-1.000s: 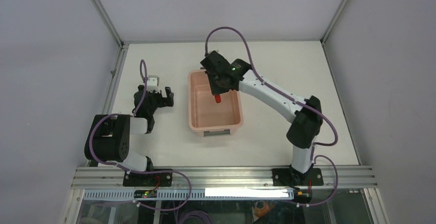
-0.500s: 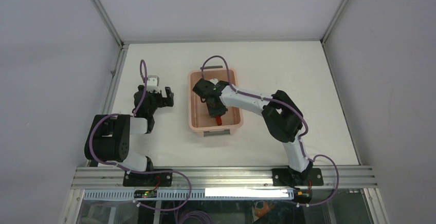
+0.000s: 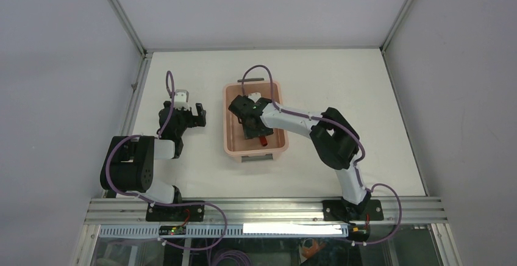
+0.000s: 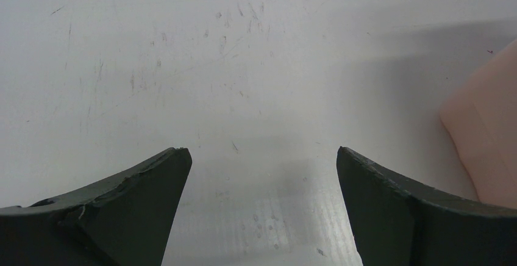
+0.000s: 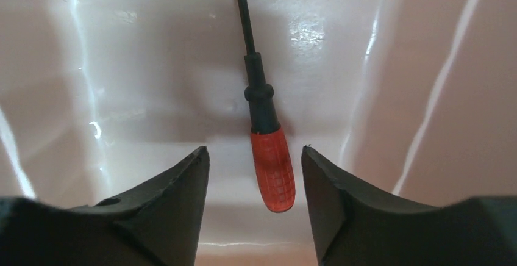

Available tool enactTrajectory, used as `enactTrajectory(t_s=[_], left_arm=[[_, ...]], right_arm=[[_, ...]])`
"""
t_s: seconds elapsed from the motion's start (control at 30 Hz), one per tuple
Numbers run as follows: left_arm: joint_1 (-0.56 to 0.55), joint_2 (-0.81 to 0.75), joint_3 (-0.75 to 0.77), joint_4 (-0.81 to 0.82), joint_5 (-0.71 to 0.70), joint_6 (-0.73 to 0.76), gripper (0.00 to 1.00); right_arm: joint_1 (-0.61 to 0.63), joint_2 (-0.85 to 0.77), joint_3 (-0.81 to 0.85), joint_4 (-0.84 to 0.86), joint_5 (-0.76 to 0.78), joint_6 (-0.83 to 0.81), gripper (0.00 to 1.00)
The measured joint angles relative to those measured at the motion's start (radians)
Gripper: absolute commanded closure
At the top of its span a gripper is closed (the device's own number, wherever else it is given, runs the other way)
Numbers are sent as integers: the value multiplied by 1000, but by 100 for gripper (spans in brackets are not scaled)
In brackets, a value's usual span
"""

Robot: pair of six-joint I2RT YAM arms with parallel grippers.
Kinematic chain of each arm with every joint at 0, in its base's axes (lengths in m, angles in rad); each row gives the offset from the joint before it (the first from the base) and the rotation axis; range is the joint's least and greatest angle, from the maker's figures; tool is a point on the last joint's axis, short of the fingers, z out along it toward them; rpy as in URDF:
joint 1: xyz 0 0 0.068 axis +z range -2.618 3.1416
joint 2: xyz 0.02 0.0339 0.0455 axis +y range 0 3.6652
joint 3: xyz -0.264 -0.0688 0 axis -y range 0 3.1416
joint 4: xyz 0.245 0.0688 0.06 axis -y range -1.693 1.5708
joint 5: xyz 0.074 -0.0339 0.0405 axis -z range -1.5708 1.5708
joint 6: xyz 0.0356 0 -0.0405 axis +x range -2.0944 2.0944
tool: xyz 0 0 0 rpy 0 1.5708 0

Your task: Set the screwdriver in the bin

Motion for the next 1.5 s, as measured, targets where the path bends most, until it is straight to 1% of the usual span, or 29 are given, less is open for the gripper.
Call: enactTrajectory(t_s=[0.03, 0.1, 0.13, 0.23, 0.47, 0.57, 0.63, 0.73, 0.83, 1.0, 1.1, 1.2, 1.33, 1.5], left_arm=[[0, 0, 0, 0, 0, 0, 1], [0, 0, 0, 0, 0, 0, 1], [0, 0, 0, 0, 0, 0, 1], [0, 0, 0, 0, 0, 0, 1], [0, 0, 0, 0, 0, 0, 1], [0, 0, 0, 0, 0, 0, 1], [0, 0, 0, 0, 0, 0, 1], [0, 0, 0, 0, 0, 0, 1], [0, 0, 0, 0, 0, 0, 1], [0, 0, 0, 0, 0, 0, 1], [0, 0, 0, 0, 0, 0, 1], [0, 0, 0, 0, 0, 0, 1], [0, 0, 0, 0, 0, 0, 1], [0, 0, 0, 0, 0, 0, 1]], right_arm=[[3, -7, 0, -4, 11, -2, 25], [8, -28, 8, -18, 26, -12, 3], [11, -47, 16, -26, 35, -27, 1], [16, -111, 46, -47, 53, -53, 1], [14, -330, 119, -75, 71, -134, 1], [-8, -433, 117, -75, 64, -172, 1], [-51, -513, 89, -63, 55, -193, 1], [-172, -652, -19, -33, 41, -218, 1], [-319, -789, -196, 15, 11, -245, 1], [-516, -935, -461, 99, -71, -283, 1], [-610, -998, -628, 180, -117, -307, 1], [-653, -1040, -776, 262, -134, -321, 1], [-664, -1098, -956, 381, -133, -323, 1], [-665, -1173, -1067, 477, -109, -316, 1]])
